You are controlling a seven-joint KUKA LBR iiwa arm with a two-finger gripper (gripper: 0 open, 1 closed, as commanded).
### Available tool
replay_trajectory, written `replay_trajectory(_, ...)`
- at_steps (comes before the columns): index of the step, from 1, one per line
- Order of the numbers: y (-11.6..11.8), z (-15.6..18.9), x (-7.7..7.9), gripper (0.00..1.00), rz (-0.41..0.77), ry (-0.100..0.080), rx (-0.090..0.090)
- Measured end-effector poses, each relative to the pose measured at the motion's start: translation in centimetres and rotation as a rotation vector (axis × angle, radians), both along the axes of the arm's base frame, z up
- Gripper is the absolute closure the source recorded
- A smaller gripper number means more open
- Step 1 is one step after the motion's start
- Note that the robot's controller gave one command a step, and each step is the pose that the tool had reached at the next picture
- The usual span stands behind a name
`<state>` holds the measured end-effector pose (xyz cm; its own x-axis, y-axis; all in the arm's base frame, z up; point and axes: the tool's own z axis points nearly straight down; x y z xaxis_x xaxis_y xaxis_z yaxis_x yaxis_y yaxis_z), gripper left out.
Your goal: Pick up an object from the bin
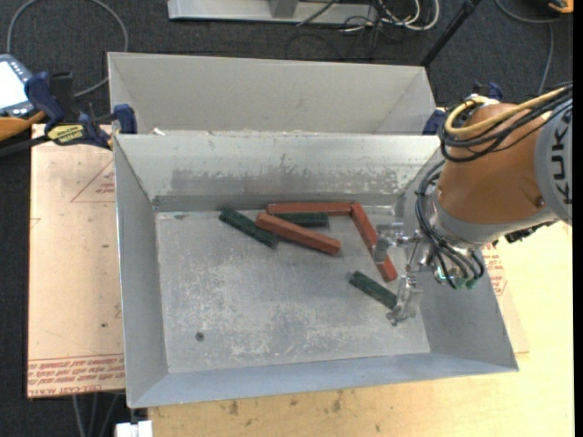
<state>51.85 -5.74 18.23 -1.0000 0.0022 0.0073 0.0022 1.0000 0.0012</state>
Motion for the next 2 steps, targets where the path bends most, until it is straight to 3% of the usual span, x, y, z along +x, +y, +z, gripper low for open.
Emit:
replay_trajectory(1, 0.02, -11.58, 1.99, 0.00, -0.109, -0.006, 0.000)
replay_trajectory(2, -0.02, -11.12, 2.11, 1.00, -0.108, -0.008, -0.001)
